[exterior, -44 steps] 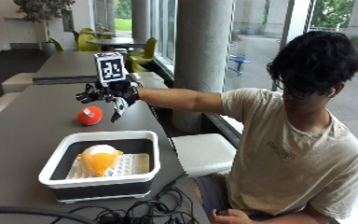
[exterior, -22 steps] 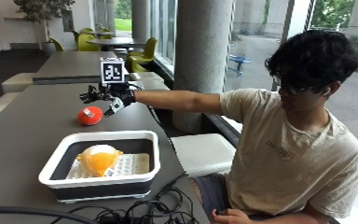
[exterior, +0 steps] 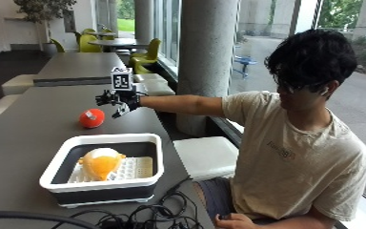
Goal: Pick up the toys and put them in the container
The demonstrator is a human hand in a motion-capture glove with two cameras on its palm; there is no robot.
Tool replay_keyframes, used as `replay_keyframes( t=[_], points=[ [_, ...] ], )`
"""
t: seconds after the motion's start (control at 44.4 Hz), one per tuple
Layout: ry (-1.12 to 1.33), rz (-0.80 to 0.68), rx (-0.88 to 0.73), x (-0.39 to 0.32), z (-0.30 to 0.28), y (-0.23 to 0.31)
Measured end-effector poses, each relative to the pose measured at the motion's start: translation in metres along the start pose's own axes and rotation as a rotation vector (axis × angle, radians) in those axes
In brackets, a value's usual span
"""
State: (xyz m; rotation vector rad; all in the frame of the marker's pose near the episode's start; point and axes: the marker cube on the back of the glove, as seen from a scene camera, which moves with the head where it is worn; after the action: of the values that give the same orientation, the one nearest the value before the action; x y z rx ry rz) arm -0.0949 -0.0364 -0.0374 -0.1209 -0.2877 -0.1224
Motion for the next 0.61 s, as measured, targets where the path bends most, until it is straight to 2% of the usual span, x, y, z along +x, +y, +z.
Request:
replay_keyframes(
  t=[0.18, 0.27, 0.36, 0.495, 0.608],
  points=[
    [0.087, 0.073, 0.047, 0.054, 0.008, 0.010],
    [0.262, 0.143, 0.045, 0.087, 0.009, 0.016],
    [0.247, 0.160, 0.035, 0.106, 0.018, 0.018],
    [0.261, 0.097, 0.036, 0.034, 0.017, 0.016],
    [0.248, 0.109, 0.026, 0.026, 0.021, 0.017]
  ],
)
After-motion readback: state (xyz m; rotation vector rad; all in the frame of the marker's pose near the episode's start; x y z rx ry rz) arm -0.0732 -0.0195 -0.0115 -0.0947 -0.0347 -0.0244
